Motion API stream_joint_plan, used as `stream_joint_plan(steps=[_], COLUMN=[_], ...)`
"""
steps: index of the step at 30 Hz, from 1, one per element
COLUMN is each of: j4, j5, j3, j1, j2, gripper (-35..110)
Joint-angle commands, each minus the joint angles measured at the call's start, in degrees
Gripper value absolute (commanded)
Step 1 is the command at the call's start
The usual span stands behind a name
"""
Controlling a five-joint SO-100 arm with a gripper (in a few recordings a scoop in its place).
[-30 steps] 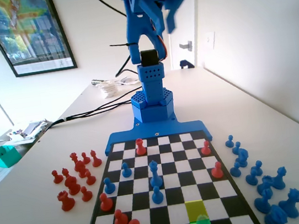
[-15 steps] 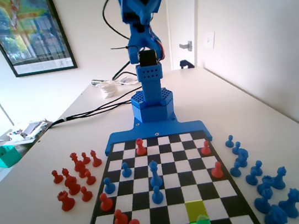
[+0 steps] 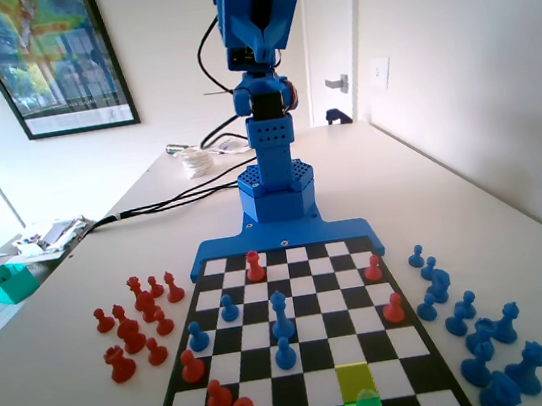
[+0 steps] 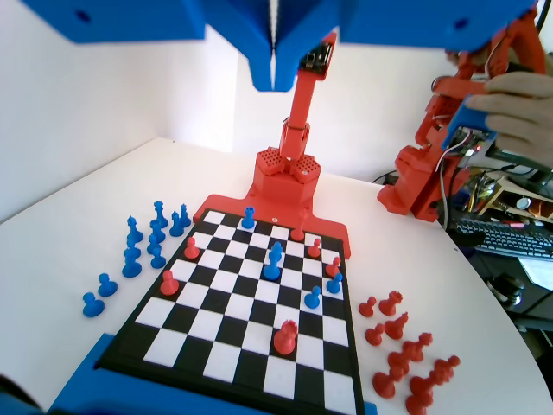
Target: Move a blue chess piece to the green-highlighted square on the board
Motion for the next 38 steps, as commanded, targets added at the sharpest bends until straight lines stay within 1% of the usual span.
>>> stream_joint_plan(steps=[1, 4, 38], j4=[-0.26, -0.09, -0.09], j5=[0.26, 1.41, 1.41], j3=[0.44, 0.53, 0.53], j1=[1.85, 2.29, 2.29], j2=[1.32, 1.32, 1.41], gripper=[1, 1, 1])
